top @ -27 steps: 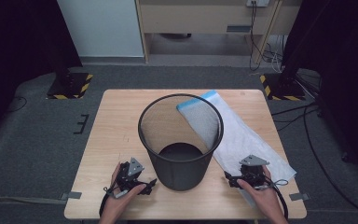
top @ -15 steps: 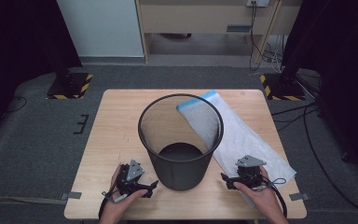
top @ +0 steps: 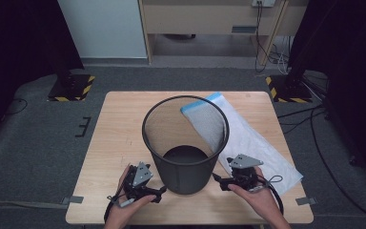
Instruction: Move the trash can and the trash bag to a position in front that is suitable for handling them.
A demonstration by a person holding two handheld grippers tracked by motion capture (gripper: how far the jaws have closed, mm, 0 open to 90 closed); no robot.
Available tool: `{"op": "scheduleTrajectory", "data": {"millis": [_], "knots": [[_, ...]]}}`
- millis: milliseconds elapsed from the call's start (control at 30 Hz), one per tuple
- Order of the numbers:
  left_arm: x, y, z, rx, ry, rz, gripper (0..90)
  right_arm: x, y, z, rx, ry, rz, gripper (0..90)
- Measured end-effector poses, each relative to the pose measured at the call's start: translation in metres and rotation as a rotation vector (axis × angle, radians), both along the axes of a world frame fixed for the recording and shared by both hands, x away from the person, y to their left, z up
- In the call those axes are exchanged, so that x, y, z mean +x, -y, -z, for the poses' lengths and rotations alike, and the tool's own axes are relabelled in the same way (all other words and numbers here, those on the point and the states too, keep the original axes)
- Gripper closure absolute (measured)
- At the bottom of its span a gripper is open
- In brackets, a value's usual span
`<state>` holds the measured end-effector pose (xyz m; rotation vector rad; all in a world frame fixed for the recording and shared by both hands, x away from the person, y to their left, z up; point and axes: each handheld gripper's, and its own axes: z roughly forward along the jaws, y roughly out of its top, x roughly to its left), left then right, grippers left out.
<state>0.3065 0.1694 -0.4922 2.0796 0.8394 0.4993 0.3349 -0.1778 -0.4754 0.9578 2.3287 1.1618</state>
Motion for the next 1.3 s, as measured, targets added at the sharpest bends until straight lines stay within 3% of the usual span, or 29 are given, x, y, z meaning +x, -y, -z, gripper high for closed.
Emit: {"op": "scheduleTrajectory", "data": {"millis": [33,233,600,767,1300], "knots": [[0.002,0.0,0.0,-0.001,0.0,-0.003,2.7,0.003,-0.002,-0.002,-0.009,0.021,0.005,20.5],[0.015,-0.002,0.002,-0.02,-0.011,-0.019,2.9,0.011,-0.006,-0.003,0.0,0.04,0.031,20.0],[0.03,-0.004,0.004,-0.047,-0.029,-0.04,3.5,0.029,-0.011,-0.001,0.022,0.049,0.073,18.1],[0.038,-0.005,0.004,-0.044,-0.03,-0.039,3.4,0.036,-0.015,-0.002,-0.01,0.07,0.091,17.9],[0.055,-0.004,0.003,-0.042,-0.042,-0.041,3.7,0.057,-0.018,-0.003,-0.02,0.043,0.122,17.2]]}}
